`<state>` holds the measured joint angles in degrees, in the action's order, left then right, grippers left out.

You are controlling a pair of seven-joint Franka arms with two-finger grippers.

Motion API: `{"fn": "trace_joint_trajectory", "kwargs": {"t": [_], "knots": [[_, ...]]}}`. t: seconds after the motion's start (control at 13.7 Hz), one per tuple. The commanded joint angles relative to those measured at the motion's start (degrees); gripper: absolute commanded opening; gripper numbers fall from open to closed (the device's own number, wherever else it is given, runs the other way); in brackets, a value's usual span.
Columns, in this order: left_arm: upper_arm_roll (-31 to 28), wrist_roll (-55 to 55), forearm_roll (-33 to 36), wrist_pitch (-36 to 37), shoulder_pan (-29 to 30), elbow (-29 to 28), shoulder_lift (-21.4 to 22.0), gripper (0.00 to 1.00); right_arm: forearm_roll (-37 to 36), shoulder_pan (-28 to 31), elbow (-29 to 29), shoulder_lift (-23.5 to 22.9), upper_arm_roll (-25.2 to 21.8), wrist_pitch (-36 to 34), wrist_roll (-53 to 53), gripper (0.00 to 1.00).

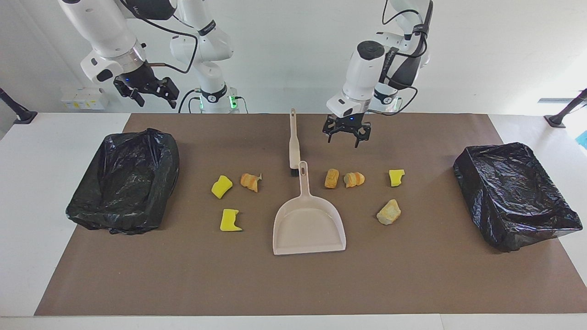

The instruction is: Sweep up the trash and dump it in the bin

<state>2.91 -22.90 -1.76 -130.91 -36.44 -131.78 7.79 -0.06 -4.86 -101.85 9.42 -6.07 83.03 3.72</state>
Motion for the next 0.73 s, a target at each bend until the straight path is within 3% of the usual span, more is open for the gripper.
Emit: {"fn": "trace_joint_trajectory", "kwargs": {"t": [0.0,0.22,0.51,0.66], "knots": [[-1.1,-7.3,3.0,-2.9,-5.8,-1.9,-0.8,1.0,-0.7,0.6,-0.5,0.5,0.0,-0.6,-1.1,1.0],[-1.1,-18.5,8.0,-5.6,-14.6,-1.8,-4.1,1.0,-0.4,0.5,4.9,-5.2,0.1,0.5,0.7,1.0],[-1.1,-25.4,9.7,-8.0,-20.6,-1.2,-8.2,1.0,-0.5,0.2,16.3,-16.2,0.1,1.0,0.9,1.0],[-1.1,-30.7,12.5,-9.0,-22.4,-1.2,-10.2,1.0,-0.5,0.2,18.9,-19.9,1.8,2.2,1.4,1.0]]}}
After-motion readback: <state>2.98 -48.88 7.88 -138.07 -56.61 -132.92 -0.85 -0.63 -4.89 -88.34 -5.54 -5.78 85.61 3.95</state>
